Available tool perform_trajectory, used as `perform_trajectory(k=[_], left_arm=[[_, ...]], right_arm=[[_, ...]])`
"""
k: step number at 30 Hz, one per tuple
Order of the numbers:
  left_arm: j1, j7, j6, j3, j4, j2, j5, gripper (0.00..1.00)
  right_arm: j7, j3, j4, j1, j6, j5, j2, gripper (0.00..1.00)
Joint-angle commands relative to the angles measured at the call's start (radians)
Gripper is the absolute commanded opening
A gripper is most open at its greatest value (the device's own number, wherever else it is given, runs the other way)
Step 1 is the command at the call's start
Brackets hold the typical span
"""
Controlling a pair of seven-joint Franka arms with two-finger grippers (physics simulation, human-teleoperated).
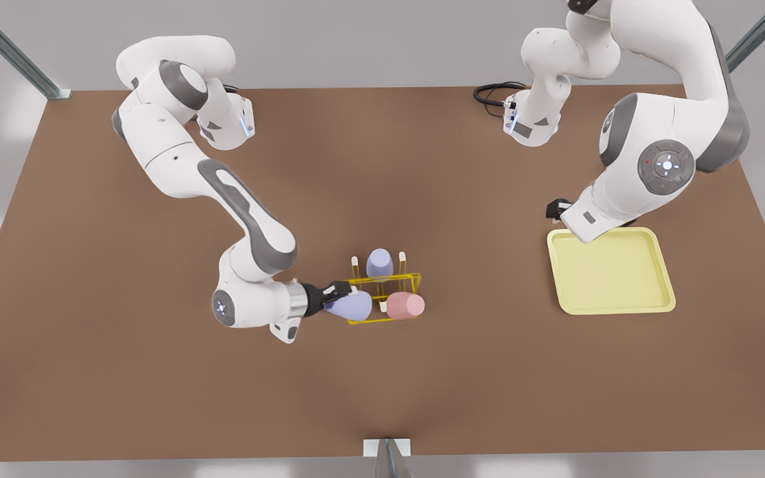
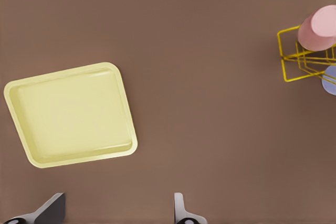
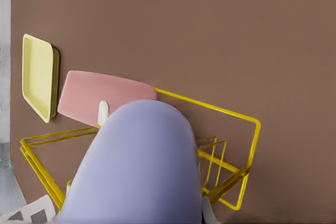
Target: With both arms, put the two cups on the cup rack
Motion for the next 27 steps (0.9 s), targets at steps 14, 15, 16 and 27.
perform_trajectory(k=[14, 15, 16, 27], left_arm=[[-0.003, 0.046, 0.006, 0.000, 0.007, 0.000, 0.033, 1.00], [-0.003, 0.046, 0.006, 0.000, 0.007, 0.000, 0.033, 1.00], [-0.003, 0.046, 0.006, 0.000, 0.007, 0.000, 0.033, 1.00], [-0.003, 0.049, 0.008, 0.000, 0.020, 0.002, 0.033, 1.00]], right_arm=[[0.515, -0.011, 0.007, -0.016, -0.073, -0.023, 0.002, 1.00], [0.515, -0.011, 0.022, -0.016, -0.084, -0.021, 0.002, 1.00], [0.513, -0.011, 0.036, -0.016, -0.100, -0.021, 0.002, 1.00], [0.374, -0.009, 0.137, -0.052, -0.537, -0.673, -0.383, 1.00]])
